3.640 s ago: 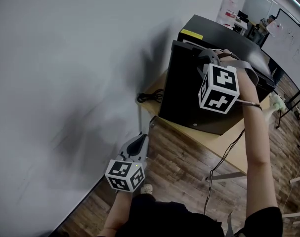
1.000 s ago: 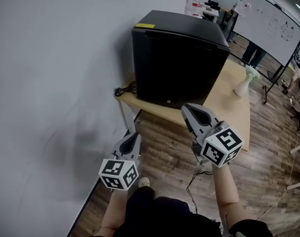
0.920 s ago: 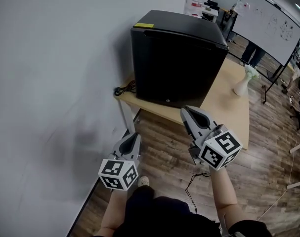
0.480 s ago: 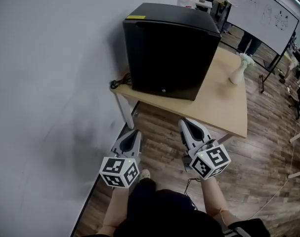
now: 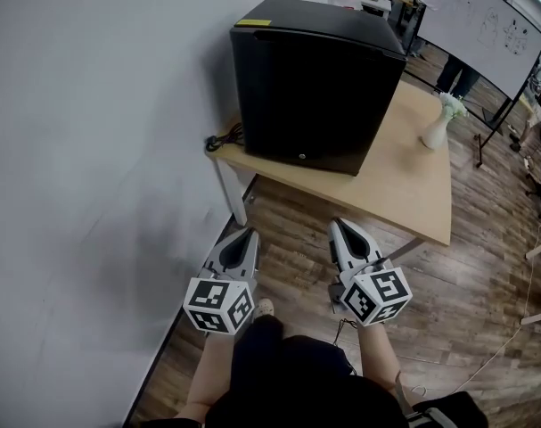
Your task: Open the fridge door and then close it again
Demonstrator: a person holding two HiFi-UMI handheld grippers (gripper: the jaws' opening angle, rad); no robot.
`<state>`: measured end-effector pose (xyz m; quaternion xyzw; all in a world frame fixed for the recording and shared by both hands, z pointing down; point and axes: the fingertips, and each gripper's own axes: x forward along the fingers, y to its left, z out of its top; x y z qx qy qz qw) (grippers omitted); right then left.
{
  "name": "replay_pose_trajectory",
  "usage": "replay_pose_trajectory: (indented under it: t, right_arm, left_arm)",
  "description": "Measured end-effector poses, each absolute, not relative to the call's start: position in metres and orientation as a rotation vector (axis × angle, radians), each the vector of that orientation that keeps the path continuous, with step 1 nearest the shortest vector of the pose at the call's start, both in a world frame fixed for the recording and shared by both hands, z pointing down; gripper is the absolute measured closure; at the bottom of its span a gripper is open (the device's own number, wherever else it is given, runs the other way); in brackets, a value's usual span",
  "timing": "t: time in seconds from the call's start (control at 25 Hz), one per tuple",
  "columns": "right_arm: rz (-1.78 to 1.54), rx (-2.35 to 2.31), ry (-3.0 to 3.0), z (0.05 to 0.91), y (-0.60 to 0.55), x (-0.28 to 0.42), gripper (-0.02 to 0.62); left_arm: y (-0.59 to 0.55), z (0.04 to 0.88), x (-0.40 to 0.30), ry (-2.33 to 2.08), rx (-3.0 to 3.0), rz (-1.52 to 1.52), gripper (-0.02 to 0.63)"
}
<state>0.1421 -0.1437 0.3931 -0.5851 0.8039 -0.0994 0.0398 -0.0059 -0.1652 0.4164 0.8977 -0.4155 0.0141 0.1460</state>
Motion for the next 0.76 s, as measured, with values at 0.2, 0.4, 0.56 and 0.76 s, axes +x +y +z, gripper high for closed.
replay_pose_trajectory:
  t: [0.2,0.4,0.56,0.76]
  right_arm:
    - [-0.312,-1.794,2.481,0.399,-0.144,0.136,0.606]
    - [-0.327,-1.787,2.501,0.403,-0.145,0.132,0.606]
    - [-0.328,-1.782,2.52,0.406,-0.146,0.128,0.606]
    - [-0.328,-1.785,2.53,0.408,-0.151,0.127,0.606]
  left_arm:
    - [-0.165,0.42,-0.005,-1.188,2.583,0.047,0.6]
    - [-0.165,0.424,-0.006,-1.187,2.573,0.056,0.6]
    - [-0.165,0.426,-0.006,-1.187,2.566,0.061,0.6]
    - [-0.169,0.429,-0.006,-1.185,2.56,0.069,0.601]
